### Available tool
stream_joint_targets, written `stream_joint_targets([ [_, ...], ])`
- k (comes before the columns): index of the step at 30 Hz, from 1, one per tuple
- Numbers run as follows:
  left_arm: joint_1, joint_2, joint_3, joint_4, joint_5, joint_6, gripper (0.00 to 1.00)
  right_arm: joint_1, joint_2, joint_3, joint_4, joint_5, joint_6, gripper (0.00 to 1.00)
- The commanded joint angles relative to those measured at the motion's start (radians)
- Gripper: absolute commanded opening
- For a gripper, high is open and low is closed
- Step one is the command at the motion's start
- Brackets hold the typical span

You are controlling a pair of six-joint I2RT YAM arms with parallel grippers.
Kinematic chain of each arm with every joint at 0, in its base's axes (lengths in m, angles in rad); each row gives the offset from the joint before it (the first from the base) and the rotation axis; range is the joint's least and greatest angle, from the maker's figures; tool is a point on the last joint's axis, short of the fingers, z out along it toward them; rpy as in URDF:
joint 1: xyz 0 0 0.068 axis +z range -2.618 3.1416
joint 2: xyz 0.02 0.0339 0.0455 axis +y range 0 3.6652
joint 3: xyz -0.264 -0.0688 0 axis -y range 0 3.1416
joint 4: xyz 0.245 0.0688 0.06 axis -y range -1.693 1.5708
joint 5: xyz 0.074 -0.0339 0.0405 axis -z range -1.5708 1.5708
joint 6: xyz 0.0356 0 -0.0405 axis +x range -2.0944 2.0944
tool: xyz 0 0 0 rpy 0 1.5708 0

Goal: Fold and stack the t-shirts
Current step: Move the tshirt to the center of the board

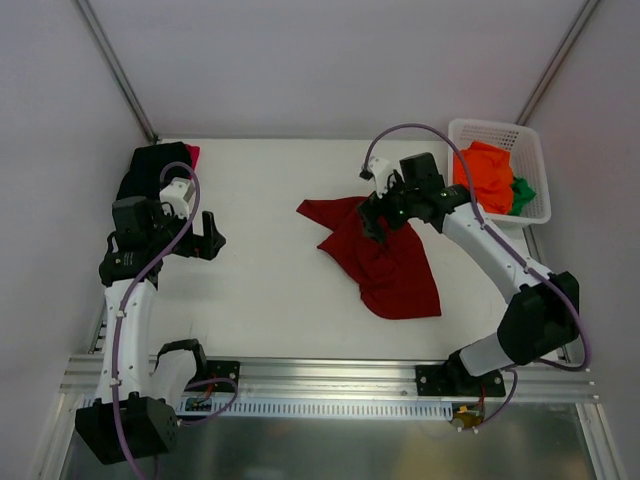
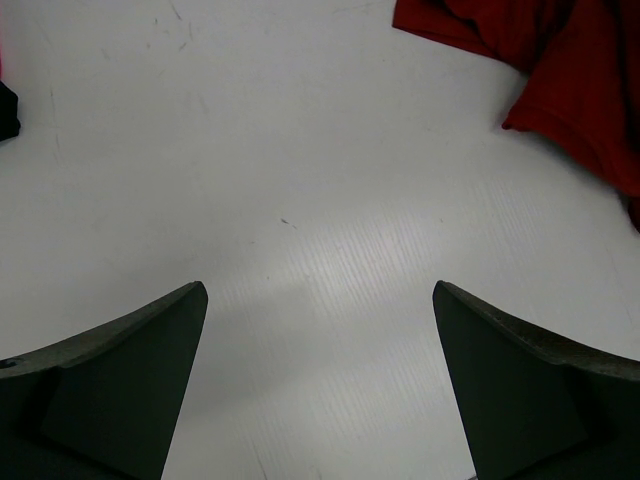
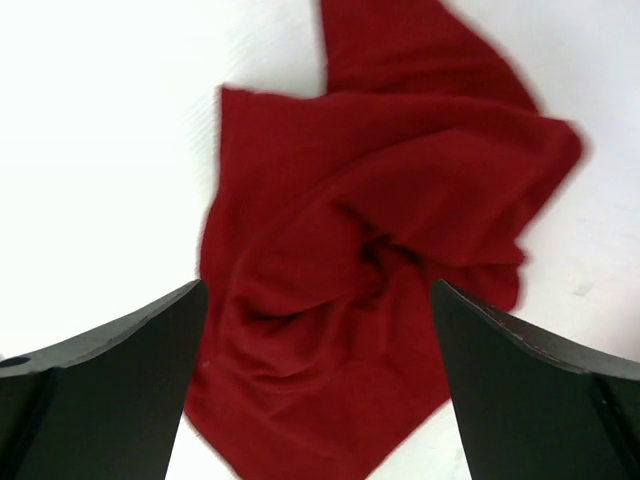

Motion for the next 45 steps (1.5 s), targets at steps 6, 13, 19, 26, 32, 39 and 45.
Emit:
stream_joint_targets([
  [6,-0.021,0.005,0.029,-0.019,-0.005,0.024,0.99,-0.092,0.208,0.149,0.084,0.320,0.092,0.97],
  [13,-0.031,0.003,0.040,-0.027,-0.020,0.022,0.99,-0.171,0.425,0.292,0.024,0.441,0.077,0.98],
  [19,-0.032,-0.007,0.040,-0.032,-0.022,0.022,0.99,-0.250,0.486,0.317,0.068,0.570,0.077,0.98],
  [26,-0.037,-0.004,0.044,-0.038,-0.017,0.024,0.99,-0.314,0.463,0.285,0.144,0.802,0.063,0.97],
  [32,-0.050,0.000,0.044,-0.038,-0.020,0.024,0.99,-0.348,0.474,0.274,0.151,0.831,0.064,0.97],
  [39,-0.080,0.020,0.058,-0.041,-0.029,0.030,0.99,-0.351,0.282,0.177,0.099,0.111,0.123,0.99],
  [45,-0.340,0.160,0.115,-0.055,-0.087,0.046,0.99,-0.320,0.132,0.209,-0.009,0.030,0.155,0.99],
])
